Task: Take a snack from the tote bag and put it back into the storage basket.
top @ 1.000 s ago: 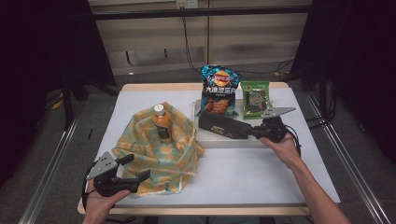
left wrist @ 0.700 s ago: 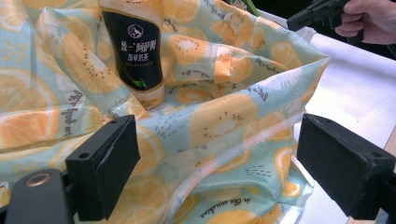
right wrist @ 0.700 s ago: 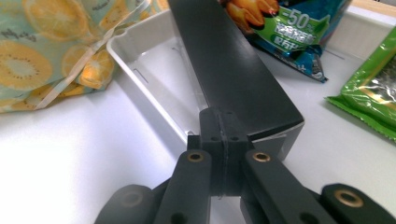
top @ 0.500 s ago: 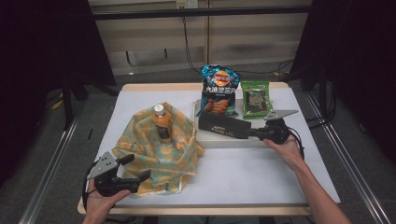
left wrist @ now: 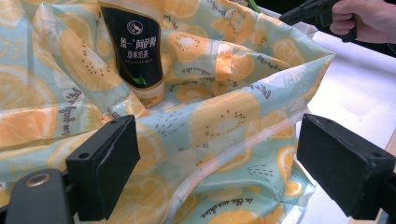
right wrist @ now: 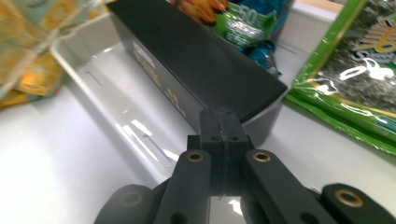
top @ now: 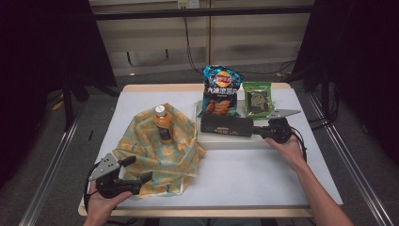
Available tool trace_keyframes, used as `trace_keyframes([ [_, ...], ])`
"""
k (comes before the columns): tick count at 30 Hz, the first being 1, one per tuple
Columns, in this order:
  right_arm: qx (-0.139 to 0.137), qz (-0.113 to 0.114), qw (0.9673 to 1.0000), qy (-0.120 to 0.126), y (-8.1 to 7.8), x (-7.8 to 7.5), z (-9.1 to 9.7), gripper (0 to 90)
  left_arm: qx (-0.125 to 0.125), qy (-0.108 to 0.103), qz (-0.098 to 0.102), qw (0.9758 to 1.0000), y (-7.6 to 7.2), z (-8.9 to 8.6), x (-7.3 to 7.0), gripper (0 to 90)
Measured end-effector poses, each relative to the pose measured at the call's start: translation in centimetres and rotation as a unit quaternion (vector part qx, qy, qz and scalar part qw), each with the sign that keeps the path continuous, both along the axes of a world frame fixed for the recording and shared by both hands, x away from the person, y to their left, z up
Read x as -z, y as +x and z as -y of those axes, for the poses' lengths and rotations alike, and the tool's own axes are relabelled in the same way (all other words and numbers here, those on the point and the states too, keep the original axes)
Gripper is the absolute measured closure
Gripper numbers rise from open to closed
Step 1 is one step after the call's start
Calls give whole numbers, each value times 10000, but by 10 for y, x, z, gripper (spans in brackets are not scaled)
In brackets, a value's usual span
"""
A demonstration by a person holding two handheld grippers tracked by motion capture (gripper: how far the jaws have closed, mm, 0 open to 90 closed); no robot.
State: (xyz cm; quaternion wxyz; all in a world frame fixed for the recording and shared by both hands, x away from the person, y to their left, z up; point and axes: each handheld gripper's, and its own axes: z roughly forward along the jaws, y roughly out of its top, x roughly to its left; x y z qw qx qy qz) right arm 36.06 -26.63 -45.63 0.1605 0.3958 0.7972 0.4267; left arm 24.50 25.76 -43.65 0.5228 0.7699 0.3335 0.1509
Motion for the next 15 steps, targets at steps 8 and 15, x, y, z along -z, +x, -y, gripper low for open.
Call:
trace_keyframes([
  [8, 304, -20, 9995, -33, 7, 2, 4, 900, -14, 28, -16, 10000, 1, 0, 0, 126],
  [15, 408, 88, 9991, 44, 3, -6, 8, 900, 37, 47, -5, 10000, 0, 1, 0, 126],
])
